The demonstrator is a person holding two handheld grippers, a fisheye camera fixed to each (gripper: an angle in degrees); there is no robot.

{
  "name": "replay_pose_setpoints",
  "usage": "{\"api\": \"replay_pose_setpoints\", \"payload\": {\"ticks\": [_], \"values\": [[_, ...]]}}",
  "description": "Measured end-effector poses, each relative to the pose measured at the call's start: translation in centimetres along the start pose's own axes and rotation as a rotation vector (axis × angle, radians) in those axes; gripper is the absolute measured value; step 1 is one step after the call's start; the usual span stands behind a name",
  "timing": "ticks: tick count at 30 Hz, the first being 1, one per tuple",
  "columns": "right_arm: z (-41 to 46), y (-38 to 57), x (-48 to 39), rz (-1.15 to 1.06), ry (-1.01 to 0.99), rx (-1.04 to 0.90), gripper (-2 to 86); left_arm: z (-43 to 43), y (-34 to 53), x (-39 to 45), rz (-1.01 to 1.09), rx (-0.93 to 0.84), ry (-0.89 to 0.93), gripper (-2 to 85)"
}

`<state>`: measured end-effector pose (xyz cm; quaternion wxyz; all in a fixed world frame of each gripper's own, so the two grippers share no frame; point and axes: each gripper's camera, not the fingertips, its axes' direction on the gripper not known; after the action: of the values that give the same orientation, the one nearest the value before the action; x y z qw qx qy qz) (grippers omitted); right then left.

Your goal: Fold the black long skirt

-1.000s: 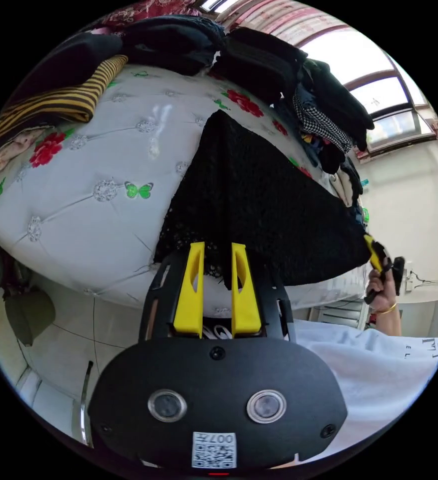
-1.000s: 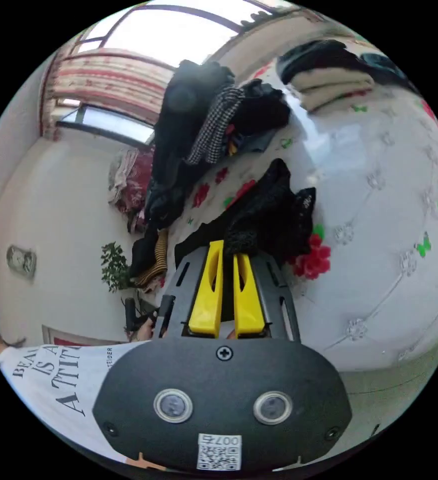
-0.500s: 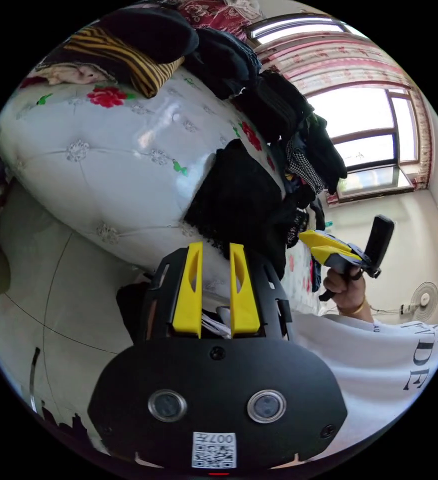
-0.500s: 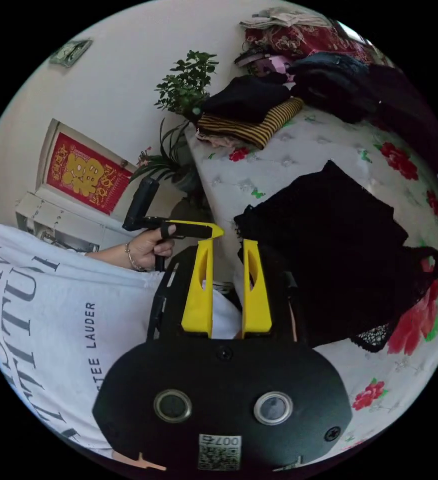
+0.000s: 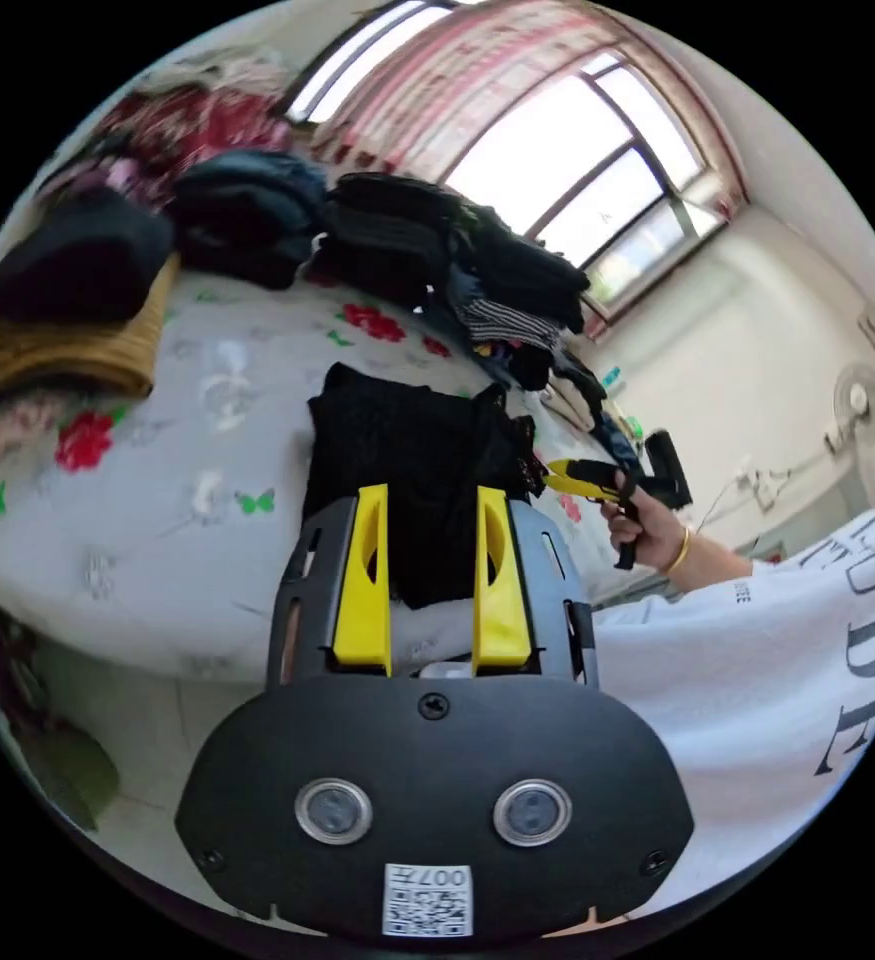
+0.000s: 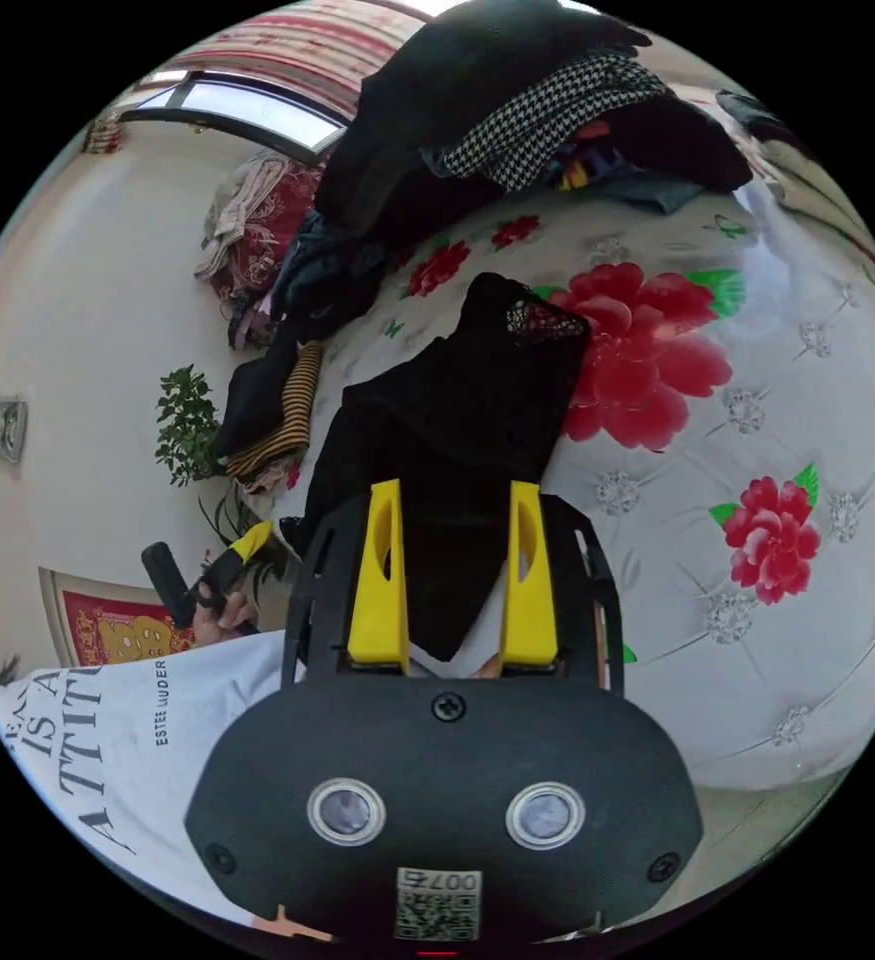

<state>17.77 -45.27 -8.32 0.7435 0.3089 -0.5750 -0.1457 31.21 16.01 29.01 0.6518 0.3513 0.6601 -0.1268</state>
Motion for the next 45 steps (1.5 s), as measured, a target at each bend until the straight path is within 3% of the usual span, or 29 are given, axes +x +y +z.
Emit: {"api": "replay_pose_setpoints", "payload": {"ticks": [2,6,11,14,18,21,27,31,35,37,38,42,45], "values": [[2.7,-0.7,0.6,0.021,0.012,-0.042,4.8,1.5,-1.0,3.4,0.156,-0.041,-0.029,10.4],[3.5,-1.5,-0.5,-0.008,0.013,0.033,0.9,5.7,-0.9,5.2,0.217,-0.184,-0.065,4.1],[4.0,-3.9,-12.3,-0.455,-0.041,0.105,1.1,6.3,1.1,4.3,0.167,-0.281,-0.062,-0.7],[7.3,-4.4,-15.7,-0.554,0.021,0.057,4.5,5.4,2.1,3.2,0.089,-0.259,0.006,-0.9],[9.8,-2.8,-12.2,-0.505,0.063,-0.05,7.8,4.5,2.8,3.0,0.075,-0.232,0.028,-1.0],[10.7,0.3,-7.5,-0.453,0.254,-0.057,7.7,4.5,3.1,2.8,0.07,-0.241,0.028,-1.0],[15.7,-0.9,-4.6,-0.441,0.341,-0.201,1.4,5.5,2.3,2.1,0.038,-0.28,0.033,-1.0],[16.0,-3.1,-9.7,-0.579,0.208,-0.088,1.4,5.8,2.2,1.7,0.042,-0.303,0.01,-0.8],[19.8,-3.5,-15.8,-0.756,0.057,-0.251,6.8,5.6,1.8,0.8,0.027,-0.307,-0.006,0.3],[20.7,-3.8,-15.9,-0.775,0.072,-0.323,9.1,4.7,1.6,0.3,0.019,-0.268,0.001,2.4],[19.7,-3.7,-15.3,-0.787,0.07,-0.279,10.0,3.7,1.6,-0.3,0.009,-0.228,0.019,2.8],[12.9,-4.1,-8.2,-0.614,-0.06,-0.066,11.3,0.5,1.8,-3.3,-0.078,-0.109,0.048,5.2],[8.8,-3.8,1.8,-0.308,-0.039,-0.011,11.9,-0.3,1.2,-6.0,-0.139,-0.11,0.093,7.8]]}}
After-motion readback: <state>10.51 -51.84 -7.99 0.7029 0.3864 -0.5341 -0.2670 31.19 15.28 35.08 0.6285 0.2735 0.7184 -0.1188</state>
